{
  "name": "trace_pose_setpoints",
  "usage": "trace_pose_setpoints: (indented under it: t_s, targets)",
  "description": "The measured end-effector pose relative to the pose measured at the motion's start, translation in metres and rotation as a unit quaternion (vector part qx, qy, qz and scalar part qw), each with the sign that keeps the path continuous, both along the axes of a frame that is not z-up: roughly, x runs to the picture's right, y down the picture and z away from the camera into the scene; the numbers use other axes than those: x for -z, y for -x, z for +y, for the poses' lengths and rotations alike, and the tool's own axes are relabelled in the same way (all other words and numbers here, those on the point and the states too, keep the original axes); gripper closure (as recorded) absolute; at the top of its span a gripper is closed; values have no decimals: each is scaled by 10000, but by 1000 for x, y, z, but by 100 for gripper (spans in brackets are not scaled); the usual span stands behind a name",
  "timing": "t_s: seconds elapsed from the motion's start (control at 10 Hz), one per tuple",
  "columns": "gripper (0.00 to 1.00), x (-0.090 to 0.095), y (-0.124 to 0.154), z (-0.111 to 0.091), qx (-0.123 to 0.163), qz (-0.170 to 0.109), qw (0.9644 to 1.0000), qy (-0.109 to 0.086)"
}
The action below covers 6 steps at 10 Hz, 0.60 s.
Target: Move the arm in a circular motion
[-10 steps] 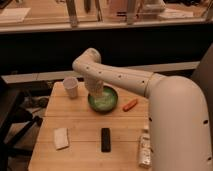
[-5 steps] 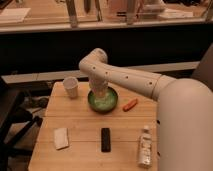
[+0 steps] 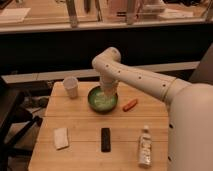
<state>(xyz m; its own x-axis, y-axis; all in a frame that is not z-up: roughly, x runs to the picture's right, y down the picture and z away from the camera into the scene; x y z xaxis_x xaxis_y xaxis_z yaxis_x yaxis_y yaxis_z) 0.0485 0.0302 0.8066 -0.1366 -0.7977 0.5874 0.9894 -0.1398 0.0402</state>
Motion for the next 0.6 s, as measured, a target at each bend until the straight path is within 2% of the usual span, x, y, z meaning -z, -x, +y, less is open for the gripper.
trace_pose_setpoints:
  t_s: [0.2, 0.5, 0.6]
  targets:
    - [100, -3, -6, -2, -145, 19, 9999, 18]
    - [100, 1, -37, 2, -222, 56, 9997, 22]
    - [100, 8, -49, 8, -278, 62, 9996, 24]
